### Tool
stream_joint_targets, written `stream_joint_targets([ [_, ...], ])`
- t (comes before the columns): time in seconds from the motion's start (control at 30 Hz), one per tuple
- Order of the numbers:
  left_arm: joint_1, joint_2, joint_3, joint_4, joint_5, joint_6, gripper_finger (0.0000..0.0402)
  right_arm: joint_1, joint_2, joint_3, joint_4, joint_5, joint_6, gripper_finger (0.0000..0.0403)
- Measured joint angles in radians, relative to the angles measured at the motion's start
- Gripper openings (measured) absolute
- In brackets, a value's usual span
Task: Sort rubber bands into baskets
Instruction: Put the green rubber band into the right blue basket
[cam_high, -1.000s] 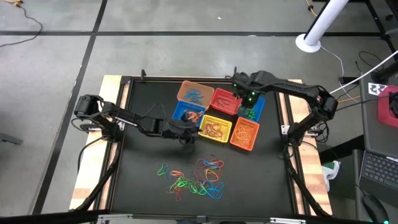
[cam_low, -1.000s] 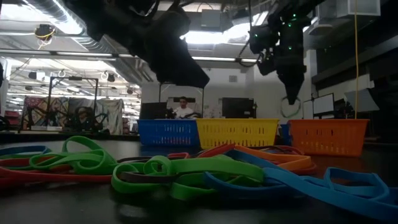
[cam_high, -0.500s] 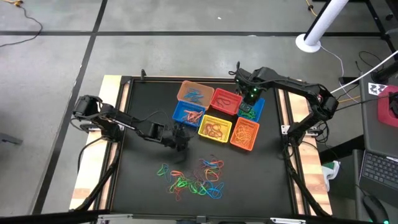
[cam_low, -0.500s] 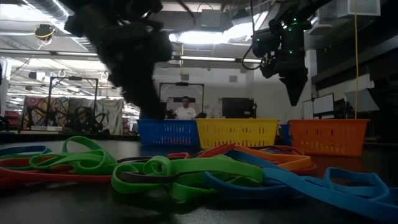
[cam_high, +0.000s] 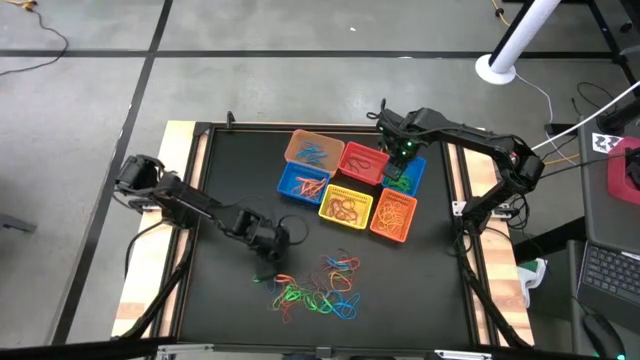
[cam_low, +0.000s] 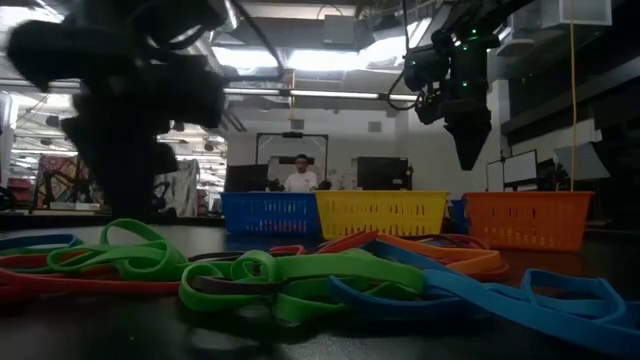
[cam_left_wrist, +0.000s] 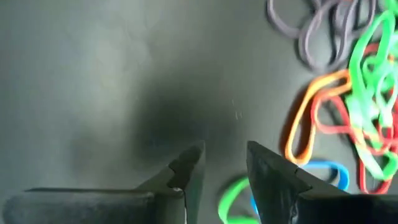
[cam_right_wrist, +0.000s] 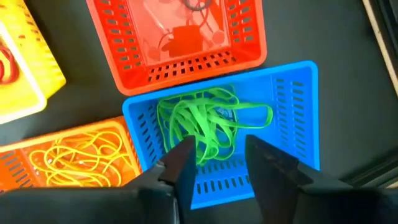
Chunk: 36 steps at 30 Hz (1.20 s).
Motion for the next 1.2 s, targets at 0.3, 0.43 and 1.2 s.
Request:
stream_joint_targets([
  [0.3, -0.082, 0.0, 0.0, -0.113, 0.002, -0.136, 0.0101, 0.0, 0.0, 0.0, 0.01, 0.0, 0.002, 0.0139],
  [0.43, -0.112, 0.0, 0.0, -0.114, 0.001, -0.162, 0.0097, 0.0, 0.001, 0.0, 0.02, 0.0, 0.002, 0.0138],
  [1.2, -0.142, 0.012, -0.042, -0.07, -0.083, -0.213, 0.0007, 0.0, 0.001, 0.0, 0.035, -0.001, 0.002, 0.0138],
])
